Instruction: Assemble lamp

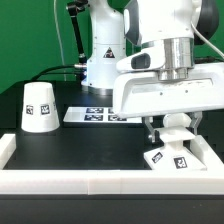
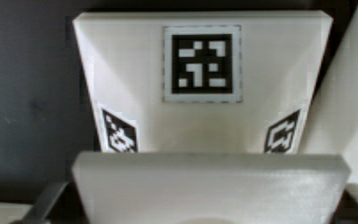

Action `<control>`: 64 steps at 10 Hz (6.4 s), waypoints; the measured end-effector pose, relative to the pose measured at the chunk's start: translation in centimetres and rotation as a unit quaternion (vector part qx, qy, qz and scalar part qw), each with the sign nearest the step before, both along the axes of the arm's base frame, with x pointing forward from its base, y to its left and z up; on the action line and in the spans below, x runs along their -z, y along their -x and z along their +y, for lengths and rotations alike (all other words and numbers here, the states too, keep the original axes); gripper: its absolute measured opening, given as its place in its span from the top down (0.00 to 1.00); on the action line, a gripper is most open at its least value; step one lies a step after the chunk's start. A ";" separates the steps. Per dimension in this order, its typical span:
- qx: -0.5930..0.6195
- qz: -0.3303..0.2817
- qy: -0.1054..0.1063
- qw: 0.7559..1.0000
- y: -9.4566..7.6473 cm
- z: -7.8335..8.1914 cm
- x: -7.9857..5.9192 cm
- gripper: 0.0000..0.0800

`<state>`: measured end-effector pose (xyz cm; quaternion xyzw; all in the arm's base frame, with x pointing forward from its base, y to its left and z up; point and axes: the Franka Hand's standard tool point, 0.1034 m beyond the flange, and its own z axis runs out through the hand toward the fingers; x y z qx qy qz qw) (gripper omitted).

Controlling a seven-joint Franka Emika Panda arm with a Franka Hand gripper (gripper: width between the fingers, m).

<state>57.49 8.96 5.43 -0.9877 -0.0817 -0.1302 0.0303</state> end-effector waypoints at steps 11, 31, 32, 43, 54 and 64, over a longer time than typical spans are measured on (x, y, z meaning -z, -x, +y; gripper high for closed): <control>0.048 -0.025 -0.016 0.998 -2.6 0.7 0.5 0.33; 0.001 -0.009 -0.006 1.000 8.0 3.2 -2.3 0.13; 0.001 -0.009 -0.006 1.000 8.0 3.2 -2.3 0.13; 0.000 0.356 0.044 0.934 10.6 4.5 -1.7 0.13; -0.002 0.475 0.061 0.878 11.9 4.2 2.4 0.13; -0.004 0.474 0.060 0.878 12.5 4.2 4.4 0.28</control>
Offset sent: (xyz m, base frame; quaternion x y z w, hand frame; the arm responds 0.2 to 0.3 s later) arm 0.0170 -0.0054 -0.0124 -0.0381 0.0012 0.0507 0.9980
